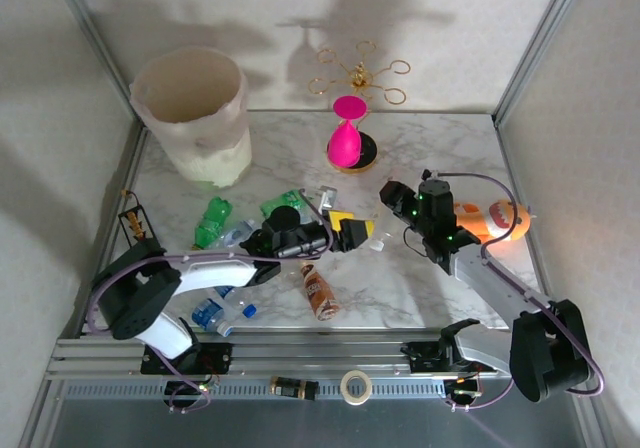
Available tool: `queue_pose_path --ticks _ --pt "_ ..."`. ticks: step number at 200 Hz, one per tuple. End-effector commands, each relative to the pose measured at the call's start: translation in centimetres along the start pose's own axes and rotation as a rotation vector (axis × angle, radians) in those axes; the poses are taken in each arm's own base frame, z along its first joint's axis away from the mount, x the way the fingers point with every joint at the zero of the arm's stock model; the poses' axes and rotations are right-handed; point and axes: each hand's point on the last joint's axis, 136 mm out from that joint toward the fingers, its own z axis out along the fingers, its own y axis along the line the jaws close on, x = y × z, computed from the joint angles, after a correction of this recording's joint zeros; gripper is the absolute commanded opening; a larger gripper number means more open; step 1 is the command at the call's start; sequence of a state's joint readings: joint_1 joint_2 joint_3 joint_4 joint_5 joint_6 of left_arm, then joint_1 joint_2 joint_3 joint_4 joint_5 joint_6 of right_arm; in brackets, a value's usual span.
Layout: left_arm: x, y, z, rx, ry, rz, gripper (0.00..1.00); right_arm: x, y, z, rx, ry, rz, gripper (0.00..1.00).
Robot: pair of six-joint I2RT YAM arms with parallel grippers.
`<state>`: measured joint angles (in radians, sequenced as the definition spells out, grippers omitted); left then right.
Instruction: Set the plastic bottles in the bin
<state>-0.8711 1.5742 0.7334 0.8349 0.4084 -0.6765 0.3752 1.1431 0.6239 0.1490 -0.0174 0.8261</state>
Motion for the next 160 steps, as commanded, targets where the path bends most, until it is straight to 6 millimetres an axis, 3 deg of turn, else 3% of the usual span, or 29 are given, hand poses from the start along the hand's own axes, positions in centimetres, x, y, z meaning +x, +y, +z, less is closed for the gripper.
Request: queue_pose_path --ticks 1,78,160 --pt "1.5 -0.8 1.8 0.053 0.075 0.012 1.00 -0.3 0.8 -0.8 -0.056 -0.018 0.022 0.53" --pt "3.6 1.0 4.9 0.037 0.142 -0.018 0.98 0.4 1.5 -1.7 -0.128 -0.010 0.068 0.53" --pt "4.6 1.8 6.0 0.051 0.161 -0.055 0.80 1.0 1.6 -1.6 -0.146 0.002 0.084 0.52"
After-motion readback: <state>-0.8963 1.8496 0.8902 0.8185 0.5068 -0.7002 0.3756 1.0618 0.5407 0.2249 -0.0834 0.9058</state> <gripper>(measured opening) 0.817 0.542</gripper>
